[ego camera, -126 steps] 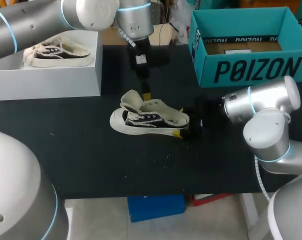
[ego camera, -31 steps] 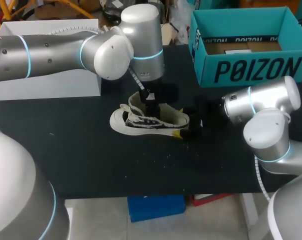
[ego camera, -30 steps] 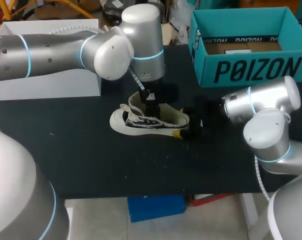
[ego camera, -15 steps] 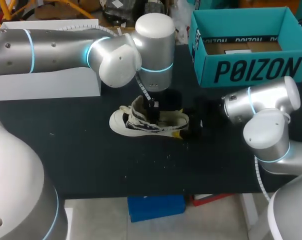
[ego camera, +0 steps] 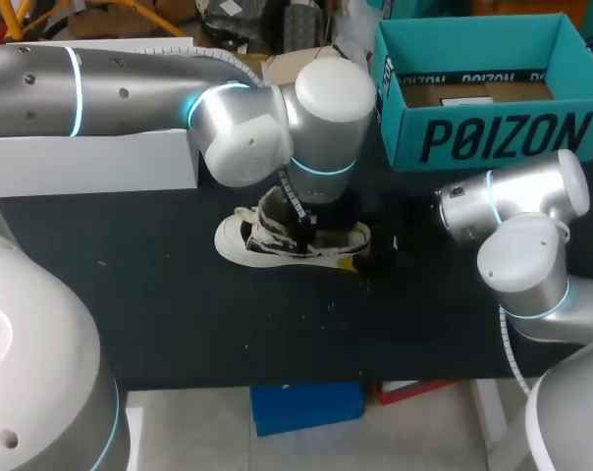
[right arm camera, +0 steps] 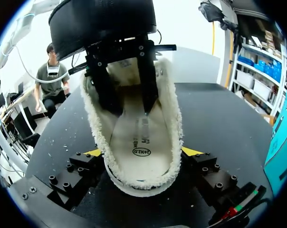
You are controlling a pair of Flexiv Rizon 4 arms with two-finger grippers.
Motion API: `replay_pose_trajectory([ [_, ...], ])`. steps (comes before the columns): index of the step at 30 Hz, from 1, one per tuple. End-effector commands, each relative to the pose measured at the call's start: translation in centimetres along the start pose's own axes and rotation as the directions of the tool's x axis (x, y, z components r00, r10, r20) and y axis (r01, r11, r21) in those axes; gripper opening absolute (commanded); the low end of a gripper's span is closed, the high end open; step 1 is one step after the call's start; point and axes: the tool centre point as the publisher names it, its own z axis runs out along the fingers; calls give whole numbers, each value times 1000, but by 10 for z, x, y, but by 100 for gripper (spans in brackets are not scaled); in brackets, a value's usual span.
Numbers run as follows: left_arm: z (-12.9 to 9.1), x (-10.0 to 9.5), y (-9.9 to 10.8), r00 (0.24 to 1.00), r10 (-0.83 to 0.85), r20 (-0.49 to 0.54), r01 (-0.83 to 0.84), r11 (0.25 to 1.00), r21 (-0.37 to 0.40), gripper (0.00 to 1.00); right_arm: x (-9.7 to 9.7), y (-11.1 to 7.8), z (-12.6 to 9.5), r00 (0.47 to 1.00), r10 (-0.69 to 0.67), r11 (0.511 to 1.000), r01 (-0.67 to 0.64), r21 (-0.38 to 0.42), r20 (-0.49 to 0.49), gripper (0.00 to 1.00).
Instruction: Take the shoe out of the shoebox, open the shoe tongue, remove and reinsert the insole, then place the shoe into the shoebox
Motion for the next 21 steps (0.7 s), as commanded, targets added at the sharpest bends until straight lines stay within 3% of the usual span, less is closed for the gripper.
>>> replay_pose_trajectory([
  [1, 29, 5, -4, 999, 6, 51, -7, 1000, 5, 45, -2, -1, 0, 1000, 2, 1000, -2, 0, 0, 0],
  [17, 23, -13, -2, 922, -78, 380, 77, 997, 19, 32, -2, -1, 0, 1000, 2, 1000, -2, 0, 0, 0],
  [21, 21, -14, 0, 909, -95, 407, 83, 995, 46, 32, -2, -1, 0, 1000, 2, 1000, -2, 0, 0, 0],
])
